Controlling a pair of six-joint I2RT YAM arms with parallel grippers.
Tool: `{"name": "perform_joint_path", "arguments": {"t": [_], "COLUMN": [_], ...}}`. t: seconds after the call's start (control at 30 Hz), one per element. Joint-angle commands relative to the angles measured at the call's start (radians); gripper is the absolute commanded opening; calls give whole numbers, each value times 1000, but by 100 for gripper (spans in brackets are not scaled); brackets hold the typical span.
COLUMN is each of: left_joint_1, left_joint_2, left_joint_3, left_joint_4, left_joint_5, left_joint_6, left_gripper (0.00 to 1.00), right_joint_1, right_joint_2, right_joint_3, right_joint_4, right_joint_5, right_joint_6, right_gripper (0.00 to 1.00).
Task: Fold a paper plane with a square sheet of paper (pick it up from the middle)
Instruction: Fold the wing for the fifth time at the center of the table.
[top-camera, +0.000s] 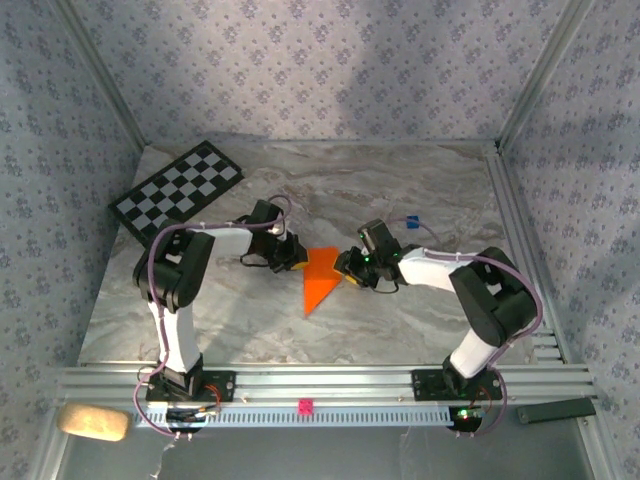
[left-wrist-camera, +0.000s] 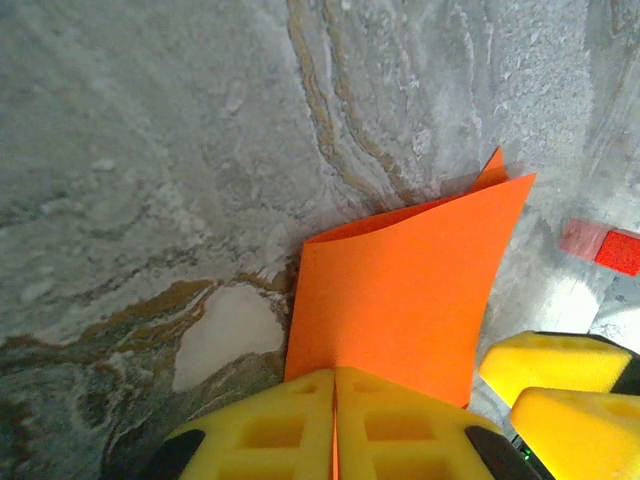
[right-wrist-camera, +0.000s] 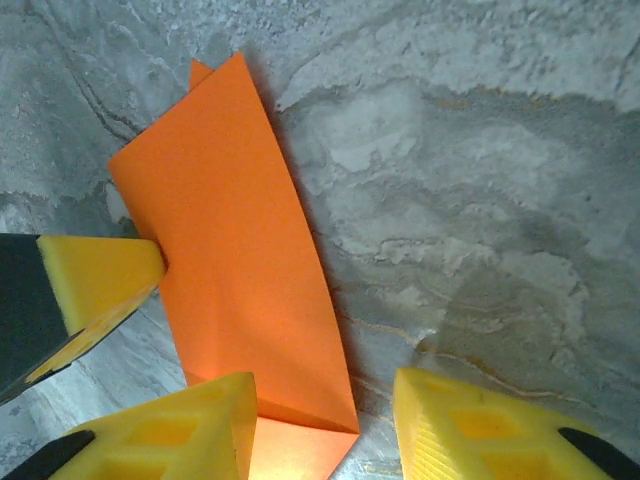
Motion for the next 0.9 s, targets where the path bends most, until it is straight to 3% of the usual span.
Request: {"name": "perform_joint_path", "arguments": {"t": [0.0,0.87], "left_joint_1": [-3,-1], "left_joint_2": [26,2], "left_joint_3": [-36,-28], "left_joint_4": [-30,-41], "left_joint_5": [-36,-40], "left_joint_6": [34,59], "left_gripper": [8,8], "right_joint_1": [-16,-37], "right_joint_2": [25,78], "right_joint_3": [29,47], "right_joint_4": [-9,143], "right_joint_5": [-48,-161], "right_joint_6": [-16,-45], "right_gripper": [42,34]}}
